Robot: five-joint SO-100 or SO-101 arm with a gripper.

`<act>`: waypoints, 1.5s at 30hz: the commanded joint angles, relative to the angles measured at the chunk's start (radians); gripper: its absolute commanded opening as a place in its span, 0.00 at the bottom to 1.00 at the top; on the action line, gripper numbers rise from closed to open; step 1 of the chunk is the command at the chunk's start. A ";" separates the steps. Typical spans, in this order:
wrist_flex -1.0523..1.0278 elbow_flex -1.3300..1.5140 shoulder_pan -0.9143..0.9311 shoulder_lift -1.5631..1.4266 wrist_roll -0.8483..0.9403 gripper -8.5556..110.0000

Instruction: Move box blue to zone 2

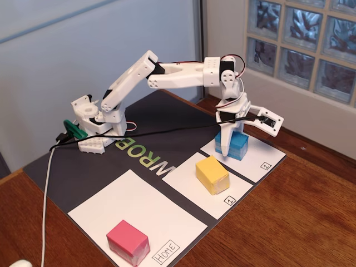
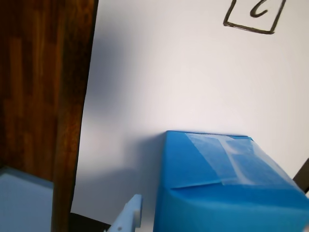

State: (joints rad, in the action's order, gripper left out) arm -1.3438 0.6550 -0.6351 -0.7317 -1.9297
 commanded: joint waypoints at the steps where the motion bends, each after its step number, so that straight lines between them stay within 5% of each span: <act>1: -0.008 -0.041 -0.011 -0.120 0.000 0.45; 15: -0.153 0.015 0.009 -0.376 0.031 0.43; 31: -0.199 0.526 0.146 -0.910 0.075 0.39; 45: -0.172 1.075 0.430 -1.408 0.147 0.16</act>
State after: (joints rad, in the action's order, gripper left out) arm -1.5263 1.6797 -0.2546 -2.0433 -1.8024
